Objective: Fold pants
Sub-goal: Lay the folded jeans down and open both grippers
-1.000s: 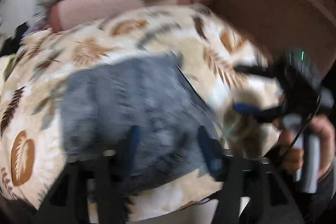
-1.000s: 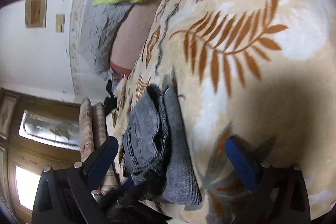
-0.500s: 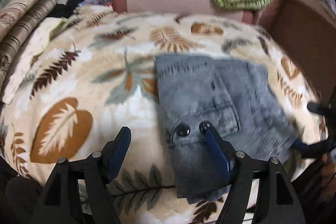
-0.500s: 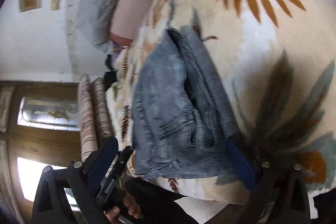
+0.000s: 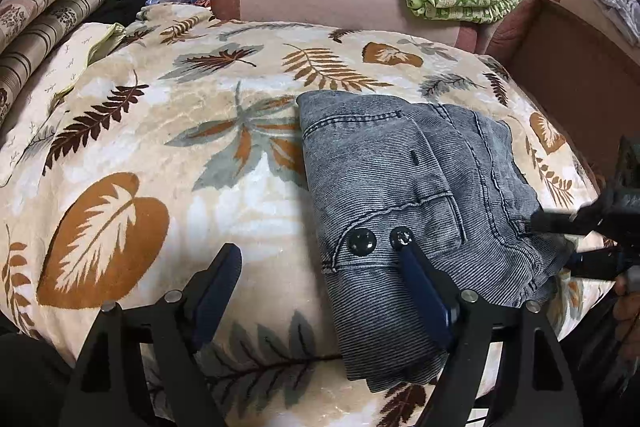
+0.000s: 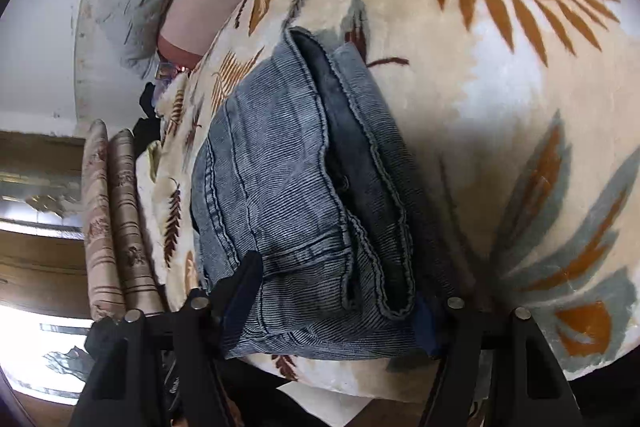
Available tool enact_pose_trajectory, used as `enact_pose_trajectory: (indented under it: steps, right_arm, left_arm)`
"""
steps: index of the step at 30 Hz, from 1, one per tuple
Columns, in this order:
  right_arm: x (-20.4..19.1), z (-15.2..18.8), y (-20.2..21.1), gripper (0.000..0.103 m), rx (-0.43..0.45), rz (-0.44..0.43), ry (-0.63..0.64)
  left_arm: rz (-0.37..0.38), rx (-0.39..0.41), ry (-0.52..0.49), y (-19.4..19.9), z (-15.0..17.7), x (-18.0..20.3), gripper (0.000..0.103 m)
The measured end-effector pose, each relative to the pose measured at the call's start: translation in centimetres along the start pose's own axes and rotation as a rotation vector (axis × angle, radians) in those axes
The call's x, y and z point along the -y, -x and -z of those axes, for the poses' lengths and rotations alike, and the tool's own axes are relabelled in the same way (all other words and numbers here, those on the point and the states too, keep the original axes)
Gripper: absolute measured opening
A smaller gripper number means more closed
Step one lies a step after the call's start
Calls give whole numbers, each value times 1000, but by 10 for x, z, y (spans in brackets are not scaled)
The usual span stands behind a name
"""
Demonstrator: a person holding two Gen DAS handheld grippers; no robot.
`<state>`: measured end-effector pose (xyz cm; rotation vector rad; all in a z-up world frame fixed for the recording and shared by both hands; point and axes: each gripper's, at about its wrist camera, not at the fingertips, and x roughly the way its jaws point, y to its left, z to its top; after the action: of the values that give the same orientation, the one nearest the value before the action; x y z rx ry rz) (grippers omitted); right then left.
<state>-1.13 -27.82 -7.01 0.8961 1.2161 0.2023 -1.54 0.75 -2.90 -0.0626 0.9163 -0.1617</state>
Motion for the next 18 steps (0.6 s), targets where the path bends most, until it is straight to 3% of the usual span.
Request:
enact_pose_trajectory:
  steps: [1, 2, 7, 11, 14, 15, 16, 18]
  right_arm:
    - [-3, 0, 1, 15, 5, 9, 22]
    - [-8, 1, 4, 13, 16, 18, 45]
    - [-44, 18, 33, 12, 115, 42, 171]
    - [-34, 35, 26, 12, 125, 116, 196]
    - [5, 33, 1, 18, 44, 79, 97]
    - [7, 33, 3, 21, 58, 62, 95]
    - [6, 33, 7, 24, 60, 56, 100]
    - [3, 32, 20, 49, 79, 75, 119]
  left_arm:
    - [0, -1, -1, 1, 0, 0, 82]
    - [-2, -2, -1, 2, -1, 0, 82]
    - [-35, 71, 34, 27, -11, -6, 82]
    - [-42, 129, 9, 39, -18, 5, 85]
    - [-126, 1, -151, 3, -9, 31, 85]
    - [-154, -36, -203, -10, -1, 37, 85]
    - [-168, -15, -211, -12, 3, 38, 86]
    - [-164, 1, -193, -10, 4, 36, 86]
